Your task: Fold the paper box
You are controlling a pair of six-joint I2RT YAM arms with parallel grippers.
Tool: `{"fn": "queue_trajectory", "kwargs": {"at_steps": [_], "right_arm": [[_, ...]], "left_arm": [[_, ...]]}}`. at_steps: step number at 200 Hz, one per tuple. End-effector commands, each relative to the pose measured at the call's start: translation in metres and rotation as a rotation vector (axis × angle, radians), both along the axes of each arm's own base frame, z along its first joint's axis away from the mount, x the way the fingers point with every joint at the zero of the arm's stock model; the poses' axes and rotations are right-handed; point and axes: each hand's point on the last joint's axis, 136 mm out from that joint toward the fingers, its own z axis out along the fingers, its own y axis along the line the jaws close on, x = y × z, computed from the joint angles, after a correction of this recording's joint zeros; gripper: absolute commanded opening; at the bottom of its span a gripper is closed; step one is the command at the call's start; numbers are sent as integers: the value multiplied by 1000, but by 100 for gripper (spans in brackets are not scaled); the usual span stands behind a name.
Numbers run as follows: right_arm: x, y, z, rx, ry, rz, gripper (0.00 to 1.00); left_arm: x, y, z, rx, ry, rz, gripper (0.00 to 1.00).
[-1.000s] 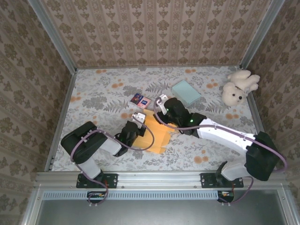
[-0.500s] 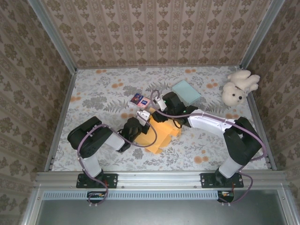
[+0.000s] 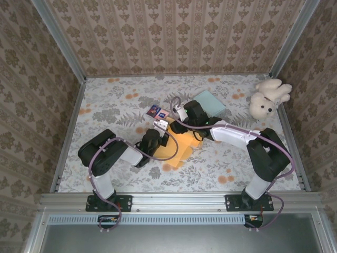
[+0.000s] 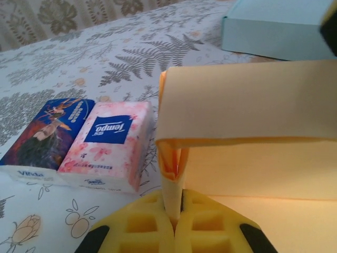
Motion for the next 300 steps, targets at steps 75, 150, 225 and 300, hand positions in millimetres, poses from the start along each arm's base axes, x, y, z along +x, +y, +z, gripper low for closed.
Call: {"fn": "queue_trajectory", "kwargs": {"at_steps": [75,150,225,300], "right_arm": [[-18,9,-11,89,105,25,53],[-20,-24,54,248,50,-116,56],[-5,-80,10,156,85,-258,55],[-7,-43,-41,217,216,-65,51]], "left_arm": [[7,21,-23,78,89,133,1],[-43,-16,-12,24,16,-268,0],[-58,-26,-16,16,35,-374,0],[-55,-26,-21,18,56,-357,0]]}}
